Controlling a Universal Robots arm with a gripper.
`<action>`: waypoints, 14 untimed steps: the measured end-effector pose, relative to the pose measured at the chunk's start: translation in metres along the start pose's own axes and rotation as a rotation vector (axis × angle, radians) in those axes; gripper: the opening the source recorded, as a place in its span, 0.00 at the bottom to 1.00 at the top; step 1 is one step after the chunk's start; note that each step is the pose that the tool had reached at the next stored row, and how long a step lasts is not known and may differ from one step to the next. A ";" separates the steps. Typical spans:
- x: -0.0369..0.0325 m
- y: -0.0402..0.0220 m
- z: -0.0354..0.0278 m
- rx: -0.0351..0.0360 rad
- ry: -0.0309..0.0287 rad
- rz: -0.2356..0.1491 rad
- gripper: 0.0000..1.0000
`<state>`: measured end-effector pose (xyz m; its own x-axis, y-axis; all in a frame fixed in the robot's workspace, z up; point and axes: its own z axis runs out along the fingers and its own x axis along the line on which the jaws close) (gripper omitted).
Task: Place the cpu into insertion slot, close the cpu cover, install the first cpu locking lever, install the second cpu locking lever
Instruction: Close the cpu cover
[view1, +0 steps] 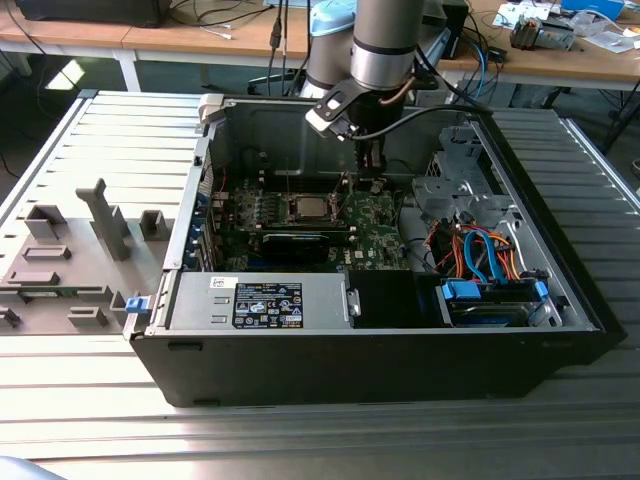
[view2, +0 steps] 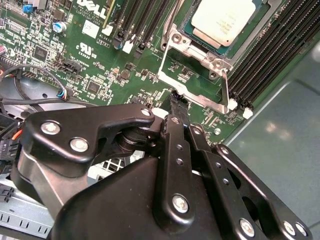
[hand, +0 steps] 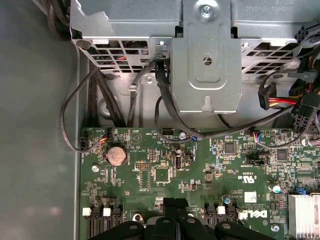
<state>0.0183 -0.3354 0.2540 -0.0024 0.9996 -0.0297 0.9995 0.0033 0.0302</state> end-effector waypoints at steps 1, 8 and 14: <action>0.0000 -0.0003 0.0000 0.0000 0.0000 0.000 0.11; 0.0000 -0.0022 -0.0001 -0.0001 0.0000 0.000 0.11; 0.0000 -0.0047 -0.0002 -0.0002 -0.0001 0.000 0.11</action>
<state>0.0136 -0.3354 0.2540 -0.0024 0.9996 -0.0298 0.9995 0.0033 0.0304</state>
